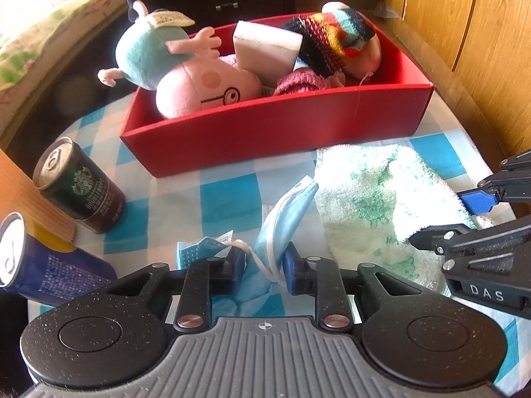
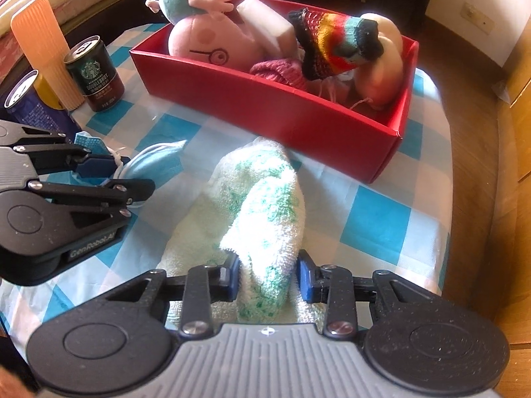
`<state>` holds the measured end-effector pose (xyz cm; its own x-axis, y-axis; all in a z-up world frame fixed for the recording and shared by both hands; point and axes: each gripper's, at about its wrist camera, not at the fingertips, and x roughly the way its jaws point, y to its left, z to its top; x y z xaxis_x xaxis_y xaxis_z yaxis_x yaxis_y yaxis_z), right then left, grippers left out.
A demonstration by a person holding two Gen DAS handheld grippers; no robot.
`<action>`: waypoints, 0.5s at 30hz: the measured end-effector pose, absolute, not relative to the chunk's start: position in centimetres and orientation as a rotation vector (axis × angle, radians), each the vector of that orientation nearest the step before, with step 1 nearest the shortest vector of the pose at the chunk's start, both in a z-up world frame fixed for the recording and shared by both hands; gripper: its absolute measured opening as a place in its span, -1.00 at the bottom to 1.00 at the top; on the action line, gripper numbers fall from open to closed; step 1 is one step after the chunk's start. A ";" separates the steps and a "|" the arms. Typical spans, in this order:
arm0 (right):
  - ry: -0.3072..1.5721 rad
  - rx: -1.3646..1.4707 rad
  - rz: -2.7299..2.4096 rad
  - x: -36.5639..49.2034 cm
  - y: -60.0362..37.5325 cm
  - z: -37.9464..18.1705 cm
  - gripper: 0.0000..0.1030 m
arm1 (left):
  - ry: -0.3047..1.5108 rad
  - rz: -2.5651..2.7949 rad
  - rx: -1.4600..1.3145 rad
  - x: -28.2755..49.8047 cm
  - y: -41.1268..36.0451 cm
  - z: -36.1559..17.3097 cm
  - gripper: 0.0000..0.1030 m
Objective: Organize soft objects
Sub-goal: 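Grasp the blue mask with the left tool while the right tool lifts the towel, then carry the blue mask with the left tool while the right tool carries the towel over the red box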
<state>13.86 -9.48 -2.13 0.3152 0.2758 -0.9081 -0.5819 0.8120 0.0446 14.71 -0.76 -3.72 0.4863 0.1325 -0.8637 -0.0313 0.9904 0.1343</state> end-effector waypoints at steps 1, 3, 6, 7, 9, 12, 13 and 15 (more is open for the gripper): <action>1.114 -0.308 0.578 13.9 -9.5 -1.9 -0.84 | 1.054 0.100 0.106 14.7 -0.8 -3.6 -0.53; 1.111 -0.265 0.589 14.1 -9.8 -1.4 -0.91 | 1.047 0.097 0.103 14.5 -0.8 -3.3 -0.54; 1.114 -0.200 0.601 14.5 -10.3 -0.8 -0.93 | 1.055 0.068 0.039 14.6 -0.3 -2.9 -0.58; 1.128 -0.150 0.610 14.8 -10.6 -0.6 -0.94 | 1.058 0.058 0.002 14.7 0.1 -2.7 -0.58; 1.156 -0.039 0.633 15.4 -11.3 -0.3 -0.95 | 1.052 0.049 -0.049 14.8 0.6 -2.3 -0.59; 1.149 0.095 0.658 16.2 -12.3 0.9 -0.96 | 1.022 0.034 -0.129 15.0 1.5 -0.9 -0.59; 1.139 0.138 0.661 16.6 -12.7 1.5 -0.96 | 1.009 0.030 -0.155 15.1 1.9 -0.4 -0.59; 1.113 0.208 0.660 17.2 -13.3 2.5 -0.97 | 0.979 0.029 -0.194 15.2 2.4 0.6 -0.59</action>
